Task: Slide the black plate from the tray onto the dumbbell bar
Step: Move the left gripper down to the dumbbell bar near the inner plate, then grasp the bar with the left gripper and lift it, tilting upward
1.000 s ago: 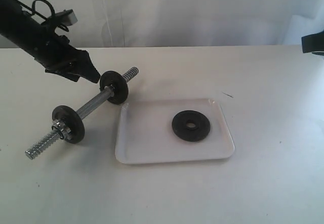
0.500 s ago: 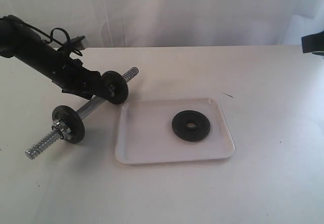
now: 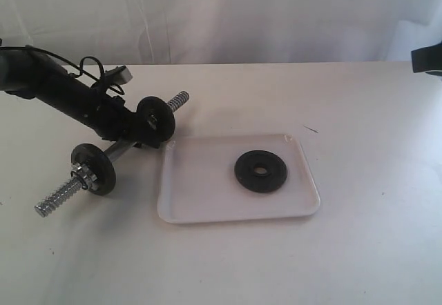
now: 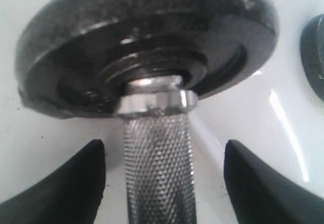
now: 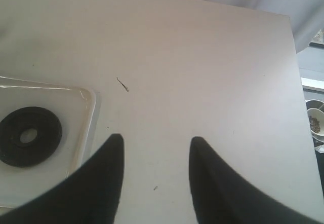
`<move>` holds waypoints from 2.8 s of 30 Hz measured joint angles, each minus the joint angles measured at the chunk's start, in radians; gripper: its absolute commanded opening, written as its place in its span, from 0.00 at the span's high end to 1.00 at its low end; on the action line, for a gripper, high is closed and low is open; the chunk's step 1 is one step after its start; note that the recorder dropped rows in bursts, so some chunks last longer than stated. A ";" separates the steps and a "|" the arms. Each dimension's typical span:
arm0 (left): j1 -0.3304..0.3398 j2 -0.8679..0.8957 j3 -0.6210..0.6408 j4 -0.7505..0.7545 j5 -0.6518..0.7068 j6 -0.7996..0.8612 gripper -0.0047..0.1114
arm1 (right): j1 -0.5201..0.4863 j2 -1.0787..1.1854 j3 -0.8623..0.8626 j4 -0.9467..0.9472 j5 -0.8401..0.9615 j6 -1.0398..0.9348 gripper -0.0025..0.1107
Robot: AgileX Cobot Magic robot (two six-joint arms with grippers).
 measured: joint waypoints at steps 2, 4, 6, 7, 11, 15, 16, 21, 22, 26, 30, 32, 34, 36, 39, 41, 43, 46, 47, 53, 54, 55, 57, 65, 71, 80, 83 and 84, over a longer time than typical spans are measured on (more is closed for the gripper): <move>-0.010 0.000 0.000 0.000 -0.002 0.018 0.36 | 0.000 0.000 0.000 0.000 0.000 0.000 0.62; -0.019 0.000 0.000 0.006 -0.004 0.025 0.36 | 0.000 0.000 0.000 0.000 0.000 0.000 0.62; -0.024 0.000 -0.005 0.027 -0.004 0.029 0.36 | 0.000 0.000 0.000 0.000 0.000 0.000 0.62; -0.024 0.000 -0.005 0.035 -0.004 0.028 0.36 | 0.000 0.000 0.000 0.000 0.000 0.000 0.62; -0.026 0.000 -0.012 0.057 -0.006 -0.026 0.39 | 0.000 0.000 0.000 0.000 0.000 -0.002 0.62; -0.039 0.000 -0.039 0.108 -0.002 -0.109 0.41 | 0.000 0.000 0.000 0.000 0.000 -0.002 0.62; -0.047 0.000 -0.052 0.138 0.000 -0.132 0.41 | 0.000 0.000 0.000 0.000 0.000 -0.002 0.62; -0.098 0.003 -0.117 0.326 0.011 -0.293 0.41 | 0.000 0.000 0.000 0.000 0.000 -0.002 0.62; -0.109 0.003 -0.131 0.370 0.015 -0.325 0.41 | 0.000 0.000 0.000 0.000 0.000 -0.002 0.62; -0.127 0.006 -0.157 0.458 0.033 -0.407 0.41 | 0.000 0.000 0.000 0.000 0.000 -0.002 0.62; -0.127 0.008 -0.163 0.482 0.038 -0.431 0.41 | 0.000 0.000 0.000 0.000 0.000 -0.002 0.62; -0.127 0.008 -0.163 0.484 0.038 -0.435 0.43 | 0.000 0.000 0.000 0.000 0.000 -0.002 0.62; -0.127 0.008 -0.163 0.484 0.036 -0.439 0.46 | 0.000 0.000 0.000 0.000 0.000 -0.002 0.62; -0.127 0.009 -0.164 0.488 0.032 -0.439 0.48 | 0.000 0.000 0.000 0.000 0.000 -0.002 0.62; -0.127 0.010 -0.164 0.488 0.016 -0.439 0.48 | 0.000 0.000 0.000 0.000 0.000 -0.002 0.62; -0.128 0.010 -0.164 0.488 -0.009 -0.439 0.48 | 0.000 0.000 0.000 0.000 0.000 -0.002 0.62; -0.128 0.012 -0.164 0.488 -0.026 -0.439 0.48 | 0.000 0.000 0.000 0.000 0.001 -0.002 0.62; -0.128 0.012 -0.164 0.492 -0.047 -0.441 0.48 | 0.000 0.000 0.000 0.000 0.001 -0.002 0.62; -0.128 0.012 -0.164 0.494 -0.047 -0.441 0.48 | 0.000 0.000 0.000 0.000 0.002 -0.002 0.62; -0.128 0.012 -0.164 0.488 -0.044 -0.441 0.80 | 0.000 0.000 0.000 0.001 0.002 -0.002 0.62; -0.129 0.012 -0.164 0.483 -0.042 -0.443 0.88 | 0.000 0.000 0.000 0.001 0.002 -0.002 0.62; -0.130 0.012 -0.164 0.483 -0.042 -0.446 0.94 | 0.000 0.000 0.000 0.001 0.002 -0.002 0.62; -0.130 0.012 -0.164 0.480 -0.042 -0.446 0.96 | 0.000 0.000 0.000 0.001 0.002 -0.002 0.62; -0.130 0.012 -0.164 0.474 -0.037 -0.372 0.96 | 0.000 0.000 0.000 0.001 0.002 -0.002 0.62; -0.130 0.012 -0.164 0.484 -0.045 -0.220 0.96 | 0.000 0.000 0.000 0.001 0.002 -0.002 0.62; -0.130 0.010 -0.167 0.514 -0.047 -0.071 0.96 | 0.000 0.000 0.000 0.001 0.002 -0.002 0.62; -0.130 0.009 -0.167 0.514 -0.043 -0.062 0.96 | 0.000 0.000 0.000 0.001 0.002 -0.002 0.62; -0.130 0.008 -0.167 0.516 -0.043 -0.061 0.96 | 0.000 0.000 0.000 0.001 0.002 -0.002 0.62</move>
